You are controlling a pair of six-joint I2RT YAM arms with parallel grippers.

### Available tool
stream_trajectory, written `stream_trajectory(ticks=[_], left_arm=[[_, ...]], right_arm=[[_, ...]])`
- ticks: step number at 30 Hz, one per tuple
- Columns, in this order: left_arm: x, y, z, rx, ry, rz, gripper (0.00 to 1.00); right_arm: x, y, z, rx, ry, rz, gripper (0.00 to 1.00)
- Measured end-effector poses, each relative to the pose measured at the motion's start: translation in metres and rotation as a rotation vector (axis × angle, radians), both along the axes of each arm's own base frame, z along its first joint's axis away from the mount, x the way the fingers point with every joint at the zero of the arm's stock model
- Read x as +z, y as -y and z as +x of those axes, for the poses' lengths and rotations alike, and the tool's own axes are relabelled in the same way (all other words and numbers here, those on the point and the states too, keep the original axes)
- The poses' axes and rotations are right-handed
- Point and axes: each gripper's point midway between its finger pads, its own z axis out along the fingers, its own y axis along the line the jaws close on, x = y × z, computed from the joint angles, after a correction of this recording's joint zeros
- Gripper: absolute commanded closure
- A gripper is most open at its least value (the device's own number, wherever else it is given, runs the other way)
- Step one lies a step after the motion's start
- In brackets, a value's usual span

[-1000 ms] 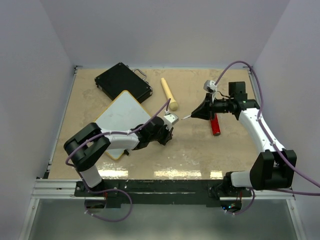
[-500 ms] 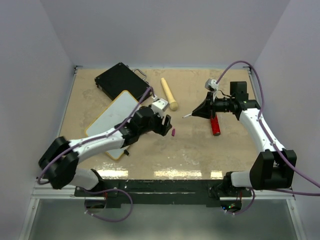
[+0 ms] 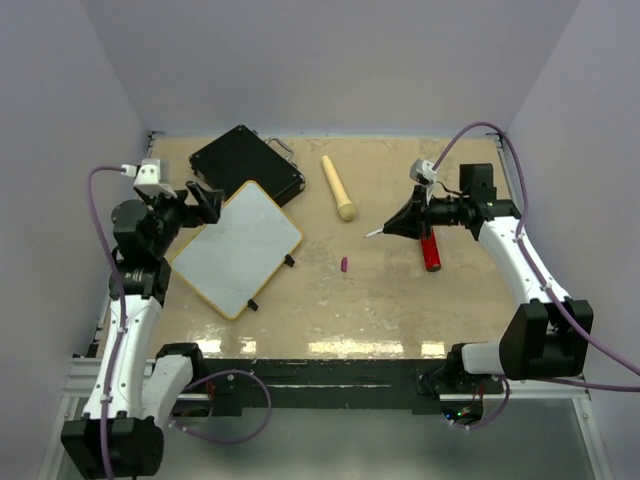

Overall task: Write a sentence on the whiteboard
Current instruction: Pick up the whiteboard from the whiteboard stand.

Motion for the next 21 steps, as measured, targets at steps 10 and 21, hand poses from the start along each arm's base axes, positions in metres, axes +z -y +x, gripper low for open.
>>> stream_trajectory(ticks=[10,21], left_arm=[[-0.068,-0.056,-0.028,0.211,-0.235,-0.142,0.04],[-0.094,-0.095,-0.051,0.451,-0.299,-0.097,0.04]], right_arm=[[0.000,-0.006,-0.006,0.030,-0.003,0.013,1.00],[0.001,-0.019,-0.014,0.081,0.001,0.017,1.00]])
